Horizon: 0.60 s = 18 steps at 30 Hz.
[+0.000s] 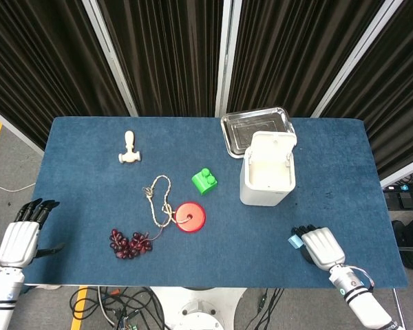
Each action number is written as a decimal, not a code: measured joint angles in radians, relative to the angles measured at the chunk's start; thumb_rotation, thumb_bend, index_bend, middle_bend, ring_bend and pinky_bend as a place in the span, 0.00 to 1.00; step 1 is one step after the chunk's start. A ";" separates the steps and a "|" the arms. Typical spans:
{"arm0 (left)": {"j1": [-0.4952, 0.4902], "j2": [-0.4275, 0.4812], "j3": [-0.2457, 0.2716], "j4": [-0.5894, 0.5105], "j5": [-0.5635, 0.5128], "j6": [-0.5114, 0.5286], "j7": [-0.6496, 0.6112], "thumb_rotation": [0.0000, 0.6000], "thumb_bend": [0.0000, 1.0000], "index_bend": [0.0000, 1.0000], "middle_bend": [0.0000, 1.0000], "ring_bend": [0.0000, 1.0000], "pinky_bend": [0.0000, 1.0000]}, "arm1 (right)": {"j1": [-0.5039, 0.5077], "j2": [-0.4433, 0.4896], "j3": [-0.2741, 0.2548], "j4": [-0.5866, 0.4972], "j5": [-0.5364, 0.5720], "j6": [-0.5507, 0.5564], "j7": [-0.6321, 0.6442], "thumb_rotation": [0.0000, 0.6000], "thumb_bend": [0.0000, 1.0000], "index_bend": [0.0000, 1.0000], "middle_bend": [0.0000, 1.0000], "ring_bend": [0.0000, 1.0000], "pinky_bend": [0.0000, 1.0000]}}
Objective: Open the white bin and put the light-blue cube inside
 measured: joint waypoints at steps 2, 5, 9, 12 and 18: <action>0.000 -0.001 0.000 0.001 0.000 0.000 0.000 1.00 0.05 0.17 0.14 0.07 0.11 | 0.004 -0.002 0.001 0.001 0.009 -0.010 -0.001 1.00 0.34 0.46 0.45 0.44 0.64; -0.001 -0.003 0.001 0.004 0.000 -0.002 -0.002 1.00 0.05 0.17 0.14 0.07 0.11 | 0.003 -0.013 0.002 0.008 0.005 -0.001 -0.003 1.00 0.36 0.57 0.53 0.51 0.68; 0.001 -0.002 0.002 0.007 0.003 0.000 -0.006 1.00 0.05 0.17 0.14 0.07 0.11 | -0.007 -0.022 0.012 0.012 -0.031 0.058 0.016 1.00 0.38 0.64 0.58 0.56 0.70; 0.001 0.001 0.001 0.006 0.004 0.002 -0.008 1.00 0.05 0.17 0.14 0.07 0.11 | -0.014 -0.005 0.028 -0.009 -0.077 0.122 0.055 1.00 0.38 0.64 0.58 0.56 0.70; -0.001 -0.002 0.001 0.007 0.009 0.002 -0.009 1.00 0.05 0.17 0.14 0.07 0.11 | -0.018 0.051 0.095 -0.077 -0.197 0.294 0.142 1.00 0.36 0.64 0.58 0.56 0.70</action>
